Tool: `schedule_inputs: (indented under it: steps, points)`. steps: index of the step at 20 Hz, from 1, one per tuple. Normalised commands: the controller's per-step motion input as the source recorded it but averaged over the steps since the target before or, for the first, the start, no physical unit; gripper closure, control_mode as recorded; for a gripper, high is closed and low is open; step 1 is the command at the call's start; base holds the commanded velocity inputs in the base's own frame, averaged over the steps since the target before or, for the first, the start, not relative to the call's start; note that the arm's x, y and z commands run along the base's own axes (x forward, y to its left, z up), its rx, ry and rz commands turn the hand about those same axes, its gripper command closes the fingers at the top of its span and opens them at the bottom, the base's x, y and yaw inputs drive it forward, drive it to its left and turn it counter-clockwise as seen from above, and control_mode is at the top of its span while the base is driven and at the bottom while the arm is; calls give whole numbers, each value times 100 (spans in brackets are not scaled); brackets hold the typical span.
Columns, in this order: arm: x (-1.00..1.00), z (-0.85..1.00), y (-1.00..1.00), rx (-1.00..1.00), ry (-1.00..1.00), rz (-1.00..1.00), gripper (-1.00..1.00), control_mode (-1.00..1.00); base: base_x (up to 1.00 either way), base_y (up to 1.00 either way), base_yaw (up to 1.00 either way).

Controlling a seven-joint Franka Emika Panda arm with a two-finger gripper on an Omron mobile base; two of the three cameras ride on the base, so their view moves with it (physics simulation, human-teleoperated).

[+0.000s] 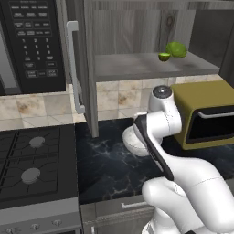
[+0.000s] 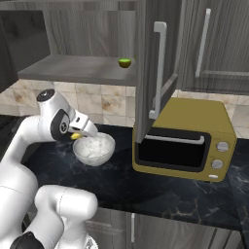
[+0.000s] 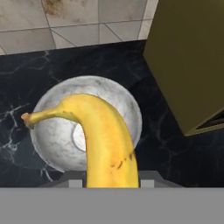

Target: Open the cabinet. Pick the banana and kiwi from the cabinet and place them into the bowl. Then close the cabinet.

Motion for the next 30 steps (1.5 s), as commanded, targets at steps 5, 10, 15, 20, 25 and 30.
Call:
schedule_inputs:
  steps: [5,10,15,20,25,30]
  points:
    - [11,-22,0,0,1,0,100,-100,0,0,0]
    - [16,-23,0,0,0,0,100,-100,0,0,0]
    - [15,-16,0,0,4,0,100,-100,0,0,0]
    - [17,-13,0,0,5,0,100,-100,0,0,0]
    - [16,-14,0,0,4,0,100,-100,0,0,0]
    - [14,-19,0,0,1,0,100,-100,0,0,0]
